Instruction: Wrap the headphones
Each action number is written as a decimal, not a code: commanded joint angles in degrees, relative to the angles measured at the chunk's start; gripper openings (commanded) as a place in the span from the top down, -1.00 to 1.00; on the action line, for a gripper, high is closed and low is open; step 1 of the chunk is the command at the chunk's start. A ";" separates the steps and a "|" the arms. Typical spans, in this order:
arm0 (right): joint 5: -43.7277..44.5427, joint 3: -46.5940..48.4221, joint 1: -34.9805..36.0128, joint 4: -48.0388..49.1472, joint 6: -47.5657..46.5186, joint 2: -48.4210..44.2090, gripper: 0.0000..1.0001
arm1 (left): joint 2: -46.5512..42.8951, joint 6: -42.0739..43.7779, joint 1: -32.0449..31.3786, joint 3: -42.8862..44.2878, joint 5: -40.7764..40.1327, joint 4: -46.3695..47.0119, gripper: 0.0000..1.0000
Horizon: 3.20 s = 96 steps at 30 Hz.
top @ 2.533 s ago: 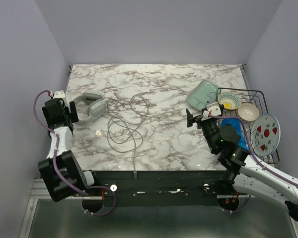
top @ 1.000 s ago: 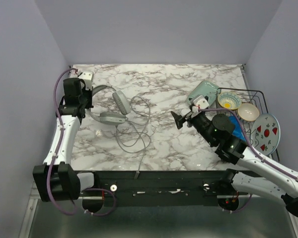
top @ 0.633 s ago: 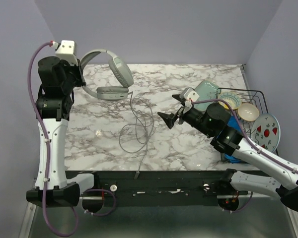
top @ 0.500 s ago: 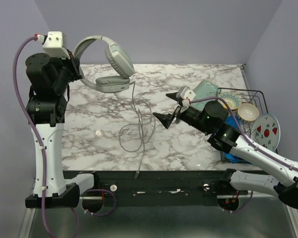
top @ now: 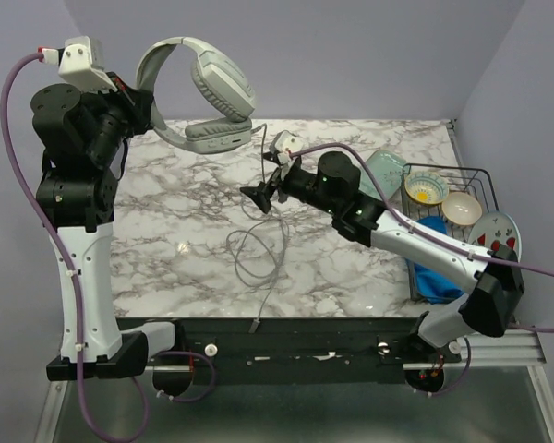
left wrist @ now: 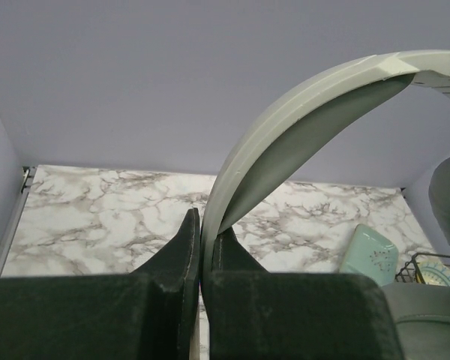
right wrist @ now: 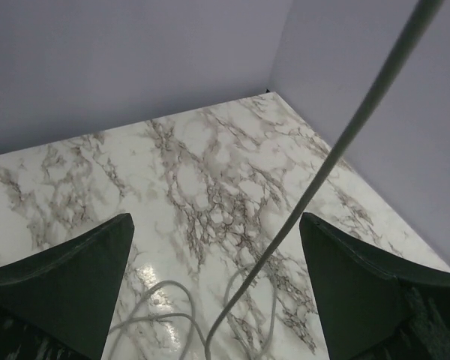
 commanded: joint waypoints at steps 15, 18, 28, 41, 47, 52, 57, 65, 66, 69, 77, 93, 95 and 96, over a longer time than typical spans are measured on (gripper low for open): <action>12.57 3.94 -0.33 -4.29 -4.96 6.43 -0.76 | 1.03 -7.21 -0.16 9.49 5.14 0.37 1.00; 11.52 4.21 -0.95 -4.29 -6.11 7.83 -0.26 | 1.48 -8.87 -0.16 10.37 6.64 0.19 1.00; 17.73 -4.56 -0.86 -4.90 -8.66 1.09 0.91 | 2.70 -4.94 -0.07 4.06 0.59 1.68 1.00; 43.77 0.51 -0.86 -29.41 -19.46 -17.38 0.99 | 9.64 19.15 -12.01 -16.86 -25.87 11.62 1.00; 37.98 8.76 -0.86 -30.04 -22.19 -16.78 0.99 | 11.85 32.24 -22.55 -22.49 -26.24 11.36 1.00; 30.52 12.73 -0.86 -29.95 -23.69 -13.61 0.99 | 10.80 36.38 -30.99 -24.52 -23.61 8.72 1.00; 31.03 14.40 -1.21 -28.72 -25.09 -9.31 0.99 | 8.16 36.47 -33.64 -25.14 -13.59 4.77 1.00; 27.08 16.87 -6.74 -28.46 -22.11 -5.96 0.99 | 2.62 34.63 -33.99 -25.05 7.94 0.11 1.00; 26.29 17.04 -8.23 -28.46 -21.85 -5.44 0.99 | 1.49 34.63 -34.08 -25.05 9.70 0.02 1.00; 24.26 18.01 -9.47 -28.46 -21.76 -3.59 0.99 | 0.16 33.84 -34.08 -24.52 13.75 -0.34 1.00; 10.50 12.31 -14.13 -25.04 -10.78 -6.13 0.58 | -1.69 26.64 -34.08 -21.71 17.27 0.98 1.00; 1.50 -1.32 -16.77 -4.56 3.46 -12.11 0.87 | -2.30 17.32 -33.99 -14.94 8.58 2.56 1.00; -0.86 -1.68 -16.68 -2.89 4.35 -12.20 0.78 | -2.57 15.48 -33.82 -14.85 8.48 3.44 1.00; -2.53 -1.50 -16.68 -2.36 4.61 -11.85 0.66 | -2.65 14.51 -33.82 -14.42 8.40 3.62 1.00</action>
